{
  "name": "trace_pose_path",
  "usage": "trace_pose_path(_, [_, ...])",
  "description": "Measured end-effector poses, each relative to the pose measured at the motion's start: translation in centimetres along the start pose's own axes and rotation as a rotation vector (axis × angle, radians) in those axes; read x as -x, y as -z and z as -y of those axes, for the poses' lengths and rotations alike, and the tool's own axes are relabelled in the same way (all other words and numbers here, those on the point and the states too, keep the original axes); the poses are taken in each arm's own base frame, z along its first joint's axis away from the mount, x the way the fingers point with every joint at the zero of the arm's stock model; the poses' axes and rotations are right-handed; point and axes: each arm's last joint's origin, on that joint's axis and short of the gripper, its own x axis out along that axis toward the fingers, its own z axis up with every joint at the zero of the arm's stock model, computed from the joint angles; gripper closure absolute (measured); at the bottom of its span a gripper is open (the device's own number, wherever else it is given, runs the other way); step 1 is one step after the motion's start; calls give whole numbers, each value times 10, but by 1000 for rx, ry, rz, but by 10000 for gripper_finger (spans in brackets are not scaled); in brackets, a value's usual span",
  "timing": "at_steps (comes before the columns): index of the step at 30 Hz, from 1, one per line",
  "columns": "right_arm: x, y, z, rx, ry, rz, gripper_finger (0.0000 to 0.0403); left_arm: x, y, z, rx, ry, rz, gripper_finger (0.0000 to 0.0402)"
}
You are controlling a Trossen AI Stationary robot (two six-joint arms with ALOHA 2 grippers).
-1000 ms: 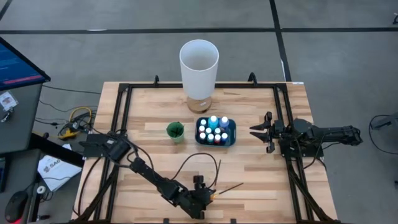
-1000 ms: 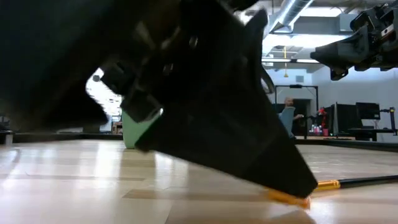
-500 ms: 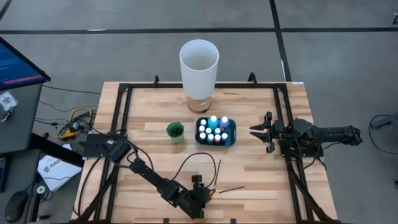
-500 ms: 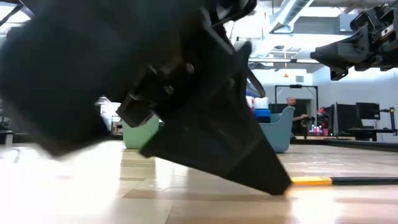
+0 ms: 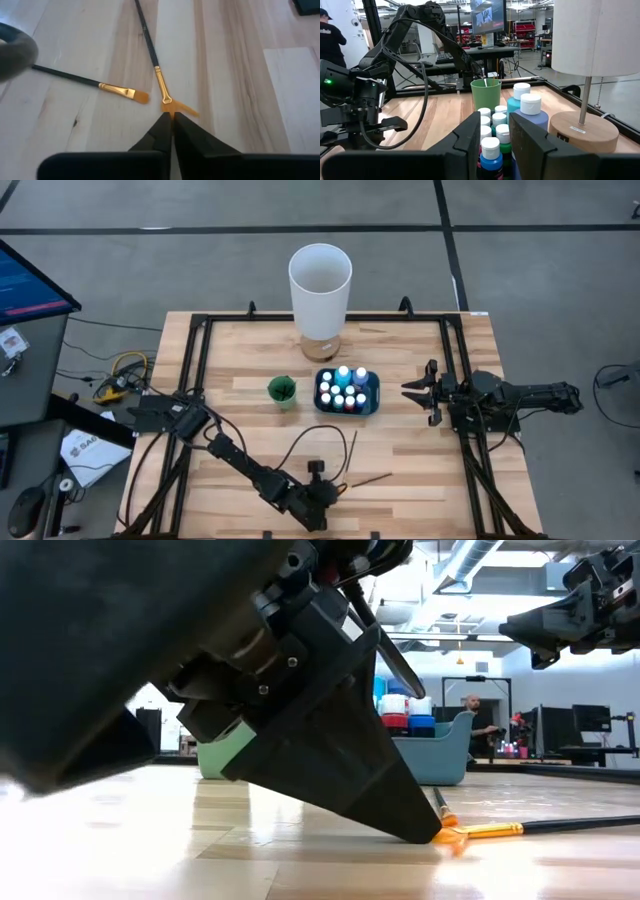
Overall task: Pick & Place Paint Supplies
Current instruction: Put the right gold paintbrush into the green cup
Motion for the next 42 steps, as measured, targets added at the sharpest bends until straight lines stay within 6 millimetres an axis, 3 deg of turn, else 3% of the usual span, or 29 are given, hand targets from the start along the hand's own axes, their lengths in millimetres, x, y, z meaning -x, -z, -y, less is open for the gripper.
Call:
trace_pose_path(14, [0,0,0,0,0,0,305,9,8,7,77,-26,-26,401])
trace_pose_path(42, [0,0,0,0,0,-1,305,93,29,11,133,-126,-301,400])
